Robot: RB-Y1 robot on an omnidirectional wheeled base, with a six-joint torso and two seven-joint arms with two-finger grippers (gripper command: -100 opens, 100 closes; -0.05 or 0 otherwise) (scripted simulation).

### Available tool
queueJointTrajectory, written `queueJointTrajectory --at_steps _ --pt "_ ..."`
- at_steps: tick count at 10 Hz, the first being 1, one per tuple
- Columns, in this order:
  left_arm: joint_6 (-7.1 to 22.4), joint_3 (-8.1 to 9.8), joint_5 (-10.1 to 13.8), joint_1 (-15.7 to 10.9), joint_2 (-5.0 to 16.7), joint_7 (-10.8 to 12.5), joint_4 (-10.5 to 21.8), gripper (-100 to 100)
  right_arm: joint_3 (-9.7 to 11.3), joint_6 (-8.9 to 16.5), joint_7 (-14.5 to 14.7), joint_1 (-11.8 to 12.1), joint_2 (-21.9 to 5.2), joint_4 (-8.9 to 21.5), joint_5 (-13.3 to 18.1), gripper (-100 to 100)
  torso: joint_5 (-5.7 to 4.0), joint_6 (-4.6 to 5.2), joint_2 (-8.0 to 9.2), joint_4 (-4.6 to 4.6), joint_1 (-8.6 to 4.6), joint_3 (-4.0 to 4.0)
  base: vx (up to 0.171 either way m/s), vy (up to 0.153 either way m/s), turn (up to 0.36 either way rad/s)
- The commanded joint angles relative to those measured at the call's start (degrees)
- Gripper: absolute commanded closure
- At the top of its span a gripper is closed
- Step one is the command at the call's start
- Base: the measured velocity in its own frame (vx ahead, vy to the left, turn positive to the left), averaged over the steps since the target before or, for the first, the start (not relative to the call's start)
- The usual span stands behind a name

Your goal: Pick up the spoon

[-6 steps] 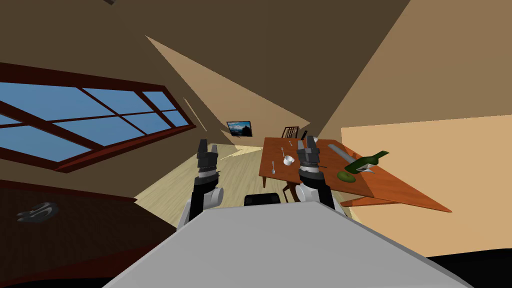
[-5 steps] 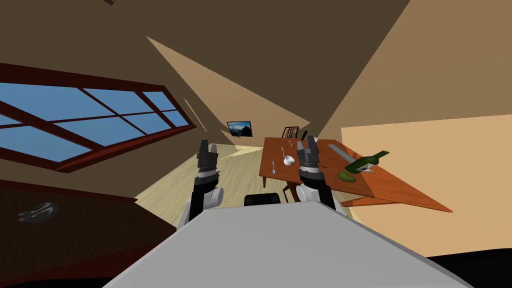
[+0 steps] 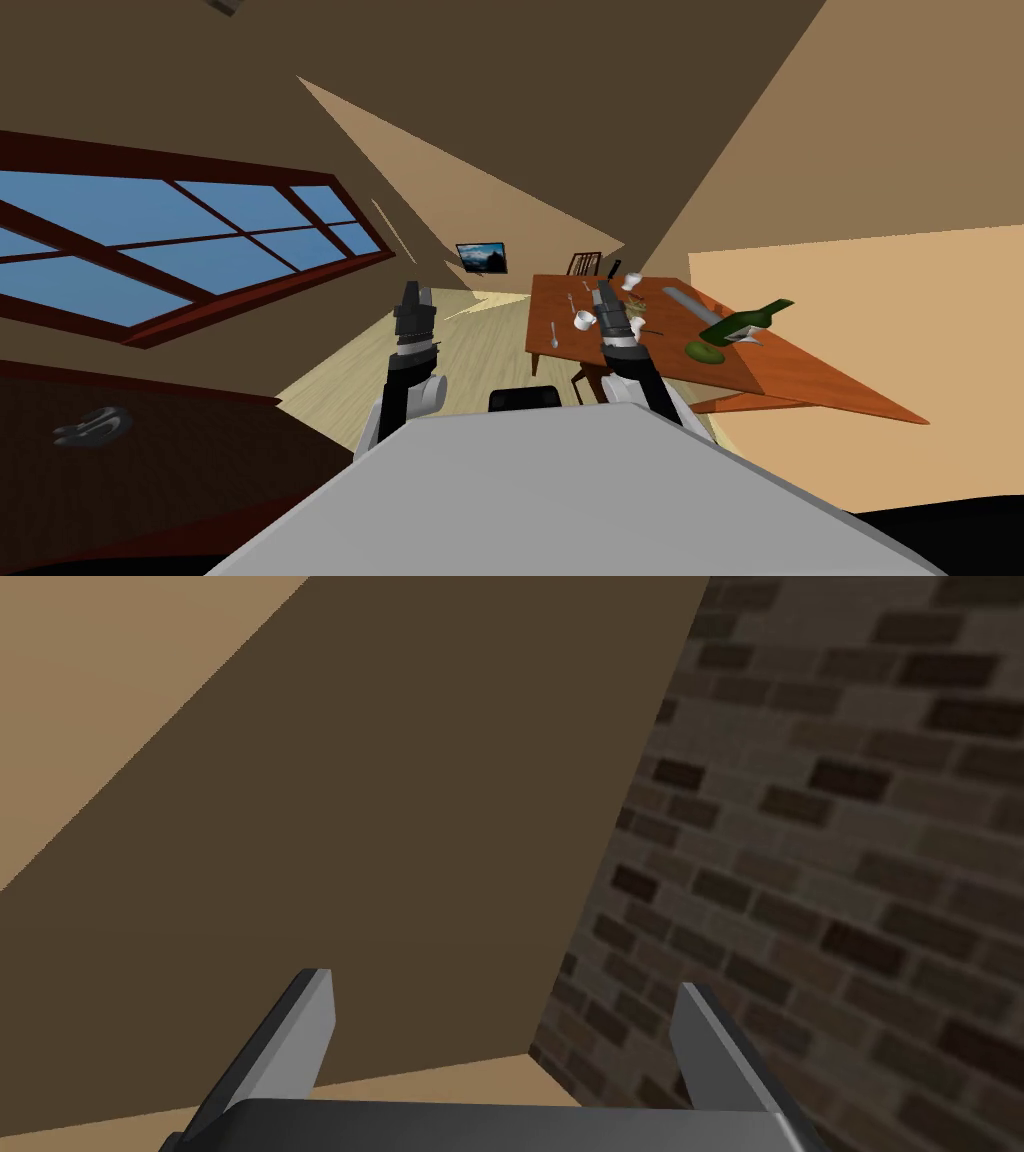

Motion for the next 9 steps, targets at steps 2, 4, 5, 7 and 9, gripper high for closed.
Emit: queueJointTrajectory --at_steps 2,4,5,7,9 --pt "0.0 0.0 0.0 0.0 0.0 0.0 0.0 0 -1.48 1.73 3.81 1.96 -2.17 2.81 2.57 -100 0.0 0.0 0.0 0.0 0.02 0.0 0.018 0.148 0.014" --pt "0.0 0.0 0.0 0.0 0.0 0.0 0.0 0 -2.84 3.59 7.23 3.29 -3.18 5.41 4.58 -100 0.03 0.0 -0.04 -0.01 0.13 -0.02 0.03 0.178 0.029" --pt "0.0 0.0 0.0 0.0 0.0 0.0 0.0 0 -3.55 4.48 8.99 4.03 -3.55 6.74 5.54 -100 0.04 -0.01 -0.06 -0.01 0.19 -0.03 0.044 0.182 0.06" --pt "0.0 0.0 0.0 0.0 0.0 0.0 0.0 0 -4.25 5.33 11.02 4.82 -3.85 8.55 6.47 -100 0.0 0.0 -0.06 -0.01 -0.06 -0.04 0.025 0.098 0.033" --pt "0.0 0.0 0.0 0.0 0.0 0.0 0.0 0 -4.95 6.13 13.02 5.65 -4.09 10.31 7.33 -100 -0.01 -0.01 -0.11 -0.02 -0.05 -0.06 0.045 0.114 0.049"
